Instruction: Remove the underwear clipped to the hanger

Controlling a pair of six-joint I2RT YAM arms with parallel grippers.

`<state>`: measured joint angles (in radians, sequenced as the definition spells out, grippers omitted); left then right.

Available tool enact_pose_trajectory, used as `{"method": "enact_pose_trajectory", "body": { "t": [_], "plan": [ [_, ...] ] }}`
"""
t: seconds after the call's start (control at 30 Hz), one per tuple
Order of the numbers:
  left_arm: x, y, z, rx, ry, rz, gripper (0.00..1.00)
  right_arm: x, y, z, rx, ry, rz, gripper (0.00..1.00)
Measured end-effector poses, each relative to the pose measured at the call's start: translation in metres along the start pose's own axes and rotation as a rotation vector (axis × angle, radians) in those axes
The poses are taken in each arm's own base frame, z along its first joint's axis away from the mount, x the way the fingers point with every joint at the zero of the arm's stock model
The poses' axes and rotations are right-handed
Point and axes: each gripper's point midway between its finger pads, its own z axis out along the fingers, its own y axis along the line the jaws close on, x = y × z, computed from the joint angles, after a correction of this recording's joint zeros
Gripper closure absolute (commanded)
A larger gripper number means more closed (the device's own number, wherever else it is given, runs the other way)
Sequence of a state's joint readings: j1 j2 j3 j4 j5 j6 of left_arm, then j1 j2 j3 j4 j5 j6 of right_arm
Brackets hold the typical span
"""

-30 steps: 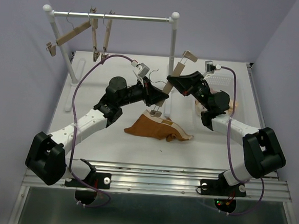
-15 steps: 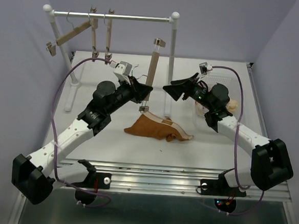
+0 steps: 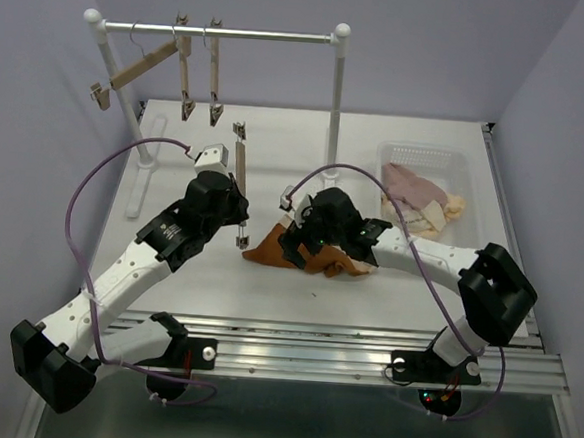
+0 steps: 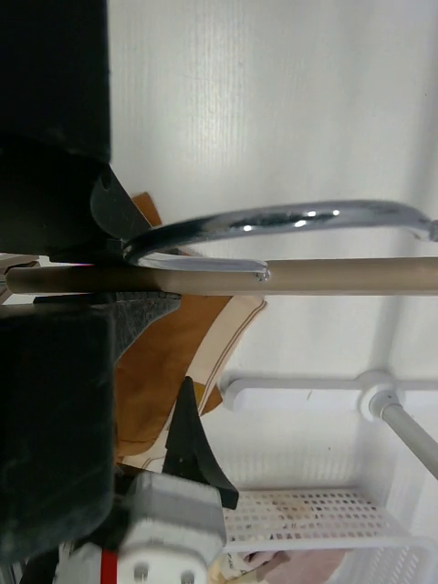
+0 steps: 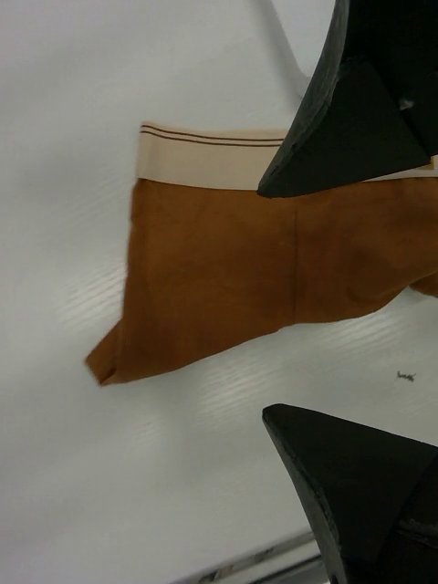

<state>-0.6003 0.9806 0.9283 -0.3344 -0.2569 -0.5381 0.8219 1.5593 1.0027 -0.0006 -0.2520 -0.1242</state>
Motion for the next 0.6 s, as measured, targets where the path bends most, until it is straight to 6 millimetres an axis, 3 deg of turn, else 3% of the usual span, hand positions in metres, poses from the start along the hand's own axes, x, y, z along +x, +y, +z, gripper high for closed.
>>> {"method": "enact_pose_trajectory", "body": {
  "t": [0.13, 0.23, 0.27, 0.3, 0.33, 0.37, 0.5, 0.6],
  "plan": [
    [0.006, 0.008, -0.003, -0.038, 0.021, -0.016, 1.00, 0.056, -0.007, 0.014, 0.061, 0.208, -0.094, 0.00],
    [0.006, 0.012, -0.008, -0.048, 0.021, -0.029, 1.00, 0.083, -0.021, 0.021, 0.122, 0.316, -0.127, 0.02],
    [0.005, 0.012, -0.010, -0.048, 0.016, -0.034, 1.00, 0.089, -0.025, 0.022, 0.135, 0.343, -0.134, 0.07],
    [0.004, 0.012, -0.011, -0.047, 0.013, -0.038, 1.00, 0.098, -0.029, 0.024, 0.152, 0.378, -0.146, 0.15],
    [0.003, 0.012, -0.013, -0.044, 0.005, -0.044, 1.00, 0.103, -0.030, 0.026, 0.157, 0.395, -0.150, 0.41],
    [0.002, 0.012, -0.013, -0.043, 0.002, -0.046, 1.00, 0.102, -0.032, 0.026, 0.163, 0.399, -0.156, 0.54],
    [0.001, 0.012, -0.014, -0.044, 0.000, -0.050, 1.00, 0.103, -0.035, 0.023, 0.187, 0.420, -0.188, 0.99],
    [0.001, 0.012, -0.014, -0.044, 0.000, -0.049, 1.00, 0.100, -0.039, 0.020, 0.214, 0.415, -0.190, 0.99]
  ]
}}
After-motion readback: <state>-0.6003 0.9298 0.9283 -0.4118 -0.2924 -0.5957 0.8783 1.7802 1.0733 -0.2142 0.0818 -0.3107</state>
